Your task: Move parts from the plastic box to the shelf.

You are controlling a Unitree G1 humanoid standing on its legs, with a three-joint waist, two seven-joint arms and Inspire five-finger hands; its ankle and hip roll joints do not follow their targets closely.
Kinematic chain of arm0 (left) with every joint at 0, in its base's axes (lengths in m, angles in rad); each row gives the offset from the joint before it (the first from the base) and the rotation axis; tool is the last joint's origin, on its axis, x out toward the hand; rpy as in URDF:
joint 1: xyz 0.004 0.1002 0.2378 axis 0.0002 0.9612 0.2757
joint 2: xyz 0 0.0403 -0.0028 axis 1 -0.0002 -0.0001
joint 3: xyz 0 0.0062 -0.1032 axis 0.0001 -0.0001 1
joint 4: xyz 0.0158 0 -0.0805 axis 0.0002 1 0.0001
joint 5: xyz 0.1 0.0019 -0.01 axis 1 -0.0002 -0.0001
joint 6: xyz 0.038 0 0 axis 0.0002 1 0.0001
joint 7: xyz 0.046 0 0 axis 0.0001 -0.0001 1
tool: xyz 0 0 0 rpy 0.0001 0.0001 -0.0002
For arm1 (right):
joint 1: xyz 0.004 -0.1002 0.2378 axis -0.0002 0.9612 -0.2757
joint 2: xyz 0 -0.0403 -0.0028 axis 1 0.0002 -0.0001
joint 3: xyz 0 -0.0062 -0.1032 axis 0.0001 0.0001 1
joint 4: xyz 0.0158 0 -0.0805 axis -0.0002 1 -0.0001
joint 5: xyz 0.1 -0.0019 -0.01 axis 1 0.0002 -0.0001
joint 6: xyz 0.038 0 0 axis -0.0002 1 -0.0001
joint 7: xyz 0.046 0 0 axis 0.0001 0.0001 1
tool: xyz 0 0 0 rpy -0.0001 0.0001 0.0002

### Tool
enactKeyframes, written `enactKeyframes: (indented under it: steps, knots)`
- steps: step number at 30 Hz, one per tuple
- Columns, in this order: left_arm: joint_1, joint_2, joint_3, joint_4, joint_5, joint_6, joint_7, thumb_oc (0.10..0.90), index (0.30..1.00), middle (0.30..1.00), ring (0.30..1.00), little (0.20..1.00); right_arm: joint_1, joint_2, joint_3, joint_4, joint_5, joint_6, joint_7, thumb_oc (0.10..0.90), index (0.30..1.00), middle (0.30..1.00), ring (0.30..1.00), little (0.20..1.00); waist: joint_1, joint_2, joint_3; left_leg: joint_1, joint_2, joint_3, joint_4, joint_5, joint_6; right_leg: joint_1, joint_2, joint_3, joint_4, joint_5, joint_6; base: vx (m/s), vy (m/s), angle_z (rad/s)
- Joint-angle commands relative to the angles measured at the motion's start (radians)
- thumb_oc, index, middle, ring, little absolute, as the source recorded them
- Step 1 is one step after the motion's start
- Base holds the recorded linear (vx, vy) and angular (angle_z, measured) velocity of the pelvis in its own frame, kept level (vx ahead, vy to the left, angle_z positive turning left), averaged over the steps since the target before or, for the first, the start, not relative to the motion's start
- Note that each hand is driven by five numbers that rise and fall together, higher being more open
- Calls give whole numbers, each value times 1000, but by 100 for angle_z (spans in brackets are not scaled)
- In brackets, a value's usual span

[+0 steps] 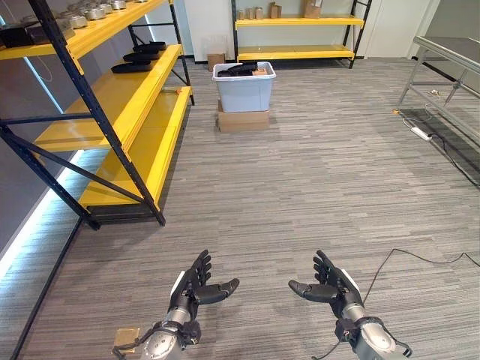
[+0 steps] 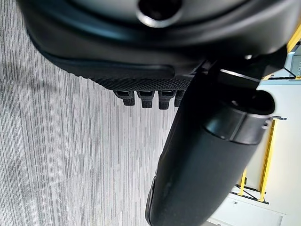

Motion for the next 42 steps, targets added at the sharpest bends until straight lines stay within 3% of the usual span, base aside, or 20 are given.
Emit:
enactKeyframes:
  steps: [1,28,29,30,34,35,38,39,41,42]
  knots:
    - [-103,0,35,-11,13,-97,-1,900,1000,1000,1000,1000,-105,13,-16,-100,39,-117,5,900,1000,1000,1000,1000,-3,-28,-25,27,46,-33,-7,-94,-30,34,-51,-3,7,-85,70,0,0,0]
    - [-109,21,35,-59,17,-90,0,900,1000,1000,1000,1000,-105,-4,-28,-113,36,-114,14,900,1000,1000,1000,1000,5,-37,6,10,41,-46,12,-107,-21,29,-62,-15,29,-97,68,13,1,0]
    - [-137,28,30,-71,9,-94,0,900,1000,1000,1000,1000,-112,-10,-35,-115,41,-120,17,900,1000,1000,1000,1000,8,-39,28,-45,30,-54,100,-137,-17,-20,-71,-24,114,-122,65,-36,29,10]
    - [-138,28,30,-70,9,-94,0,900,1000,1000,1000,1000,-112,-10,-35,-115,41,-120,17,900,1000,1000,1000,1000,8,-39,27,-51,29,-54,105,-140,-17,-24,-71,-25,118,-124,66,-73,50,11]
    - [-185,40,19,-108,-9,-104,-1,900,1000,1000,1000,1000,-138,-27,-49,-128,44,-137,17,900,1000,1000,1000,1000,12,-42,83,-186,-14,-66,340,-233,-6,-115,-83,-49,282,-184,62,-83,63,19]
    - [-202,46,18,-127,-14,-106,8,900,1000,1000,1000,1000,-163,-28,-46,-129,46,-144,8,900,1000,1000,1000,1000,16,-43,107,-250,-21,-65,444,-279,8,-181,-90,-49,376,-213,60,-91,81,18]
    - [-209,51,18,-139,-13,-106,9,900,1000,1000,1000,1000,-180,-22,-50,-136,43,-149,5,900,1000,1000,1000,1000,18,-39,115,-297,-24,-67,533,-332,31,-243,-93,-36,482,-240,67,-15,122,5]
    - [-213,50,15,-143,-5,-102,9,900,1000,1000,1000,1000,-175,-7,-52,-133,44,-150,0,900,1000,1000,1000,1000,23,-36,116,-304,-42,-79,572,-363,57,-274,-105,-34,564,-235,81,76,218,6]
    - [-210,48,12,-147,2,-91,6,900,1000,1000,1000,1000,-149,9,-52,-149,44,-146,6,900,1000,1000,1000,1000,16,-31,123,-284,-71,-82,590,-388,86,-359,-128,-14,726,-113,103,38,264,27]
    - [-225,50,3,-139,5,-93,12,900,1000,1000,1000,1000,-153,18,-36,-143,35,-146,-8,900,1000,1000,1000,1000,9,-16,165,-265,-78,-70,622,-406,104,-456,-134,0,867,8,115,-26,255,25]
